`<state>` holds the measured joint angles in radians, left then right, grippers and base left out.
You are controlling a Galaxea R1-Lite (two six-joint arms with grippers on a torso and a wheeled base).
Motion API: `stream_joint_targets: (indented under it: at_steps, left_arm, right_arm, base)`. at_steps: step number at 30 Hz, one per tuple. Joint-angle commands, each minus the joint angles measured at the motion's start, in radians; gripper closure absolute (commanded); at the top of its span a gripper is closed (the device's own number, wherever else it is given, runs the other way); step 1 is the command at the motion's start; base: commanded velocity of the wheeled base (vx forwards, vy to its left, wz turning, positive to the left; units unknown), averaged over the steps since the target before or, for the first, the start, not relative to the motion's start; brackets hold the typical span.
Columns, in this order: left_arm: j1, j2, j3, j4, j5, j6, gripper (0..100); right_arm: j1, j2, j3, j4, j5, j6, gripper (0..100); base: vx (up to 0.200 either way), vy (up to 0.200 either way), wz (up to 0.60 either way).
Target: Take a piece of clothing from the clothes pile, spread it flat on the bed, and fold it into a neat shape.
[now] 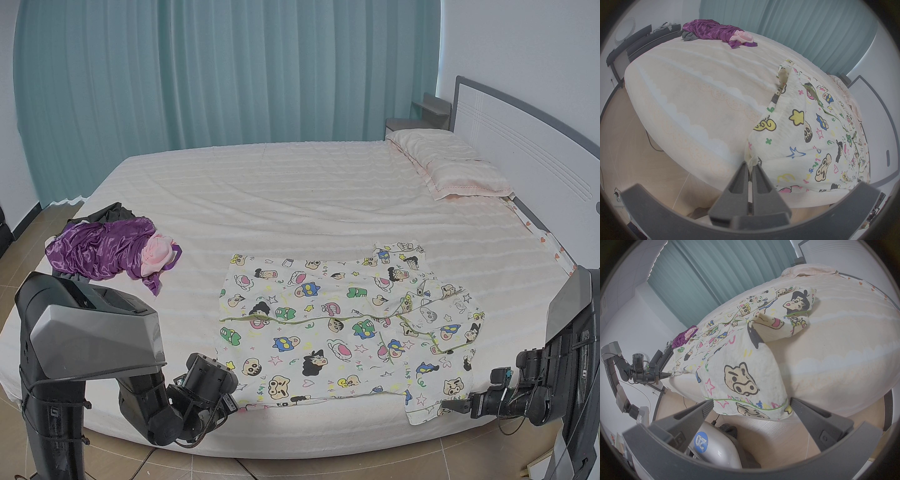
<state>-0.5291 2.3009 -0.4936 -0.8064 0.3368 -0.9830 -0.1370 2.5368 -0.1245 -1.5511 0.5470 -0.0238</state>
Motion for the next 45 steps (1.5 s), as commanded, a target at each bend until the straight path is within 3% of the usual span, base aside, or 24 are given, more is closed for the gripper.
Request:
stream_joint_targets:
  at_steps: [1,2,14,24,32,45]
  left_arm:
    - [0.000,0.006,0.000,0.000,0.001,0.000,100]
    - [0.000,0.006,0.000,0.000,0.001,0.000,100]
    - [-0.002,0.000,0.000,0.006,0.001,0.003,100]
    - [-0.006,-0.049,0.026,0.009,0.008,0.078,100]
    - [-0.009,-0.061,0.073,0.007,0.010,0.099,100]
    - [-0.052,-0.083,0.147,0.010,0.010,0.107,100]
  right_arm:
    - [0.005,0.005,-0.009,0.002,0.001,0.001,0]
    - [0.005,0.007,-0.009,0.002,0.001,-0.001,100]
    - [-0.007,-0.003,0.034,-0.009,0.001,-0.031,100]
    - [-0.105,-0.109,0.124,0.031,0.037,-0.119,100]
    - [-0.118,-0.329,0.124,0.408,0.087,-0.206,100]
    - [-0.118,-0.389,0.124,0.615,0.090,-0.249,100]
  base:
    - [0.000,0.000,0.00]
    - [0.000,0.000,0.00]
    - [0.000,0.000,0.00]
    - [0.000,0.000,0.00]
    - [0.000,0.000,0.00]
    - [0.000,0.000,0.00]
